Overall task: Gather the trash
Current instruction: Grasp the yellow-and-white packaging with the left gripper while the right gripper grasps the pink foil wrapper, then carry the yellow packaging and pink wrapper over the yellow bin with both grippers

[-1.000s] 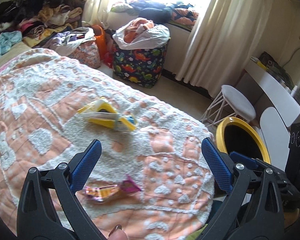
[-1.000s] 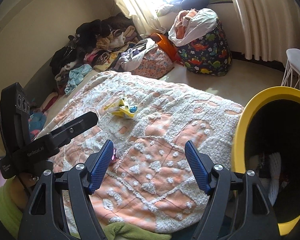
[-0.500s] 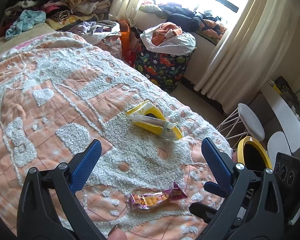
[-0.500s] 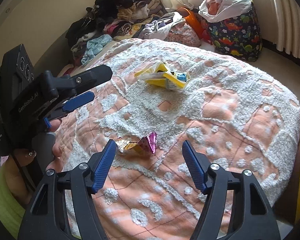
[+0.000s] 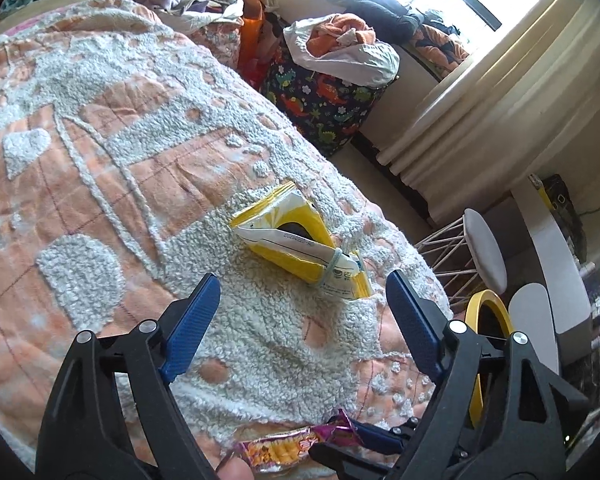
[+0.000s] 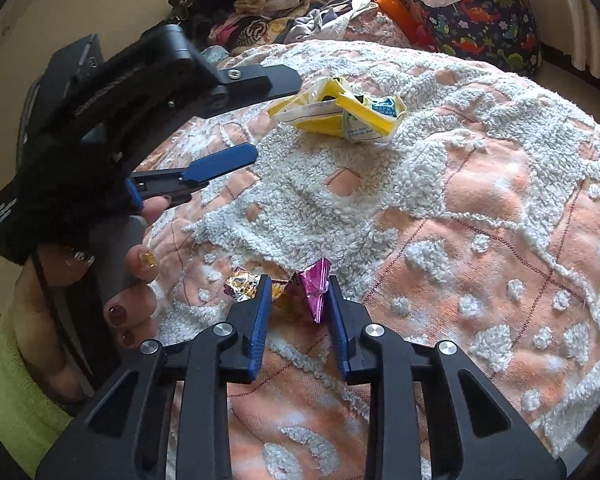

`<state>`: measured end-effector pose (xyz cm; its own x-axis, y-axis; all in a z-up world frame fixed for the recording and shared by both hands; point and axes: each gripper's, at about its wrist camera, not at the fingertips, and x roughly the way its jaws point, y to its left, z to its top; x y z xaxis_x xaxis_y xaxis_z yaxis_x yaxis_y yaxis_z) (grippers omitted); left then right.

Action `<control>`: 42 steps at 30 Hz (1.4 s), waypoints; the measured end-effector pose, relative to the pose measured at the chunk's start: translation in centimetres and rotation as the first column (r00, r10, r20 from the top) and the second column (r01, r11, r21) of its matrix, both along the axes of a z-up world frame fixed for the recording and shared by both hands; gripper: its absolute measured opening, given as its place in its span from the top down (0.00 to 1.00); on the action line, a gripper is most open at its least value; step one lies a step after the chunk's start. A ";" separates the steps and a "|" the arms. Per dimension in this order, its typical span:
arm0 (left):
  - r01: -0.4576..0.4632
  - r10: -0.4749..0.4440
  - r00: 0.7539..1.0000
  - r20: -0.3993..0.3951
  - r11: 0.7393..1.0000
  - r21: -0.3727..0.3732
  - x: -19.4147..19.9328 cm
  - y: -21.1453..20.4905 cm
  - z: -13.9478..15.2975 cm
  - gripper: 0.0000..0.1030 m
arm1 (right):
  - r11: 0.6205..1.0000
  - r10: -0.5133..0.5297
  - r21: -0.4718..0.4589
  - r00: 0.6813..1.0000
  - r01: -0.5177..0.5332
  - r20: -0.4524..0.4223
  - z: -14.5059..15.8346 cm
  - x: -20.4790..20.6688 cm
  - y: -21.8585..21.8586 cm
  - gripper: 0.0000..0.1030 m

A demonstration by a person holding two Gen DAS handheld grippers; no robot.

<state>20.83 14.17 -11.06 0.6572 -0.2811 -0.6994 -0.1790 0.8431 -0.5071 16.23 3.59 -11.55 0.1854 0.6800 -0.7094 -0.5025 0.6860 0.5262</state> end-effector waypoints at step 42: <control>0.180 -0.186 0.981 0.051 0.978 0.103 3.7 -13.5 3.2 0.71 | 0.868 -0.496 0.076 0.854 0.490 0.155 6.3 -0.9 -23.2 0.84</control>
<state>24.52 0.68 -7.89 0.6425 -0.3325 -0.6904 0.0108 0.9048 -0.4257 15.37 -19.65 -5.28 0.6140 0.4903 -0.6185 -0.1838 0.8509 0.4921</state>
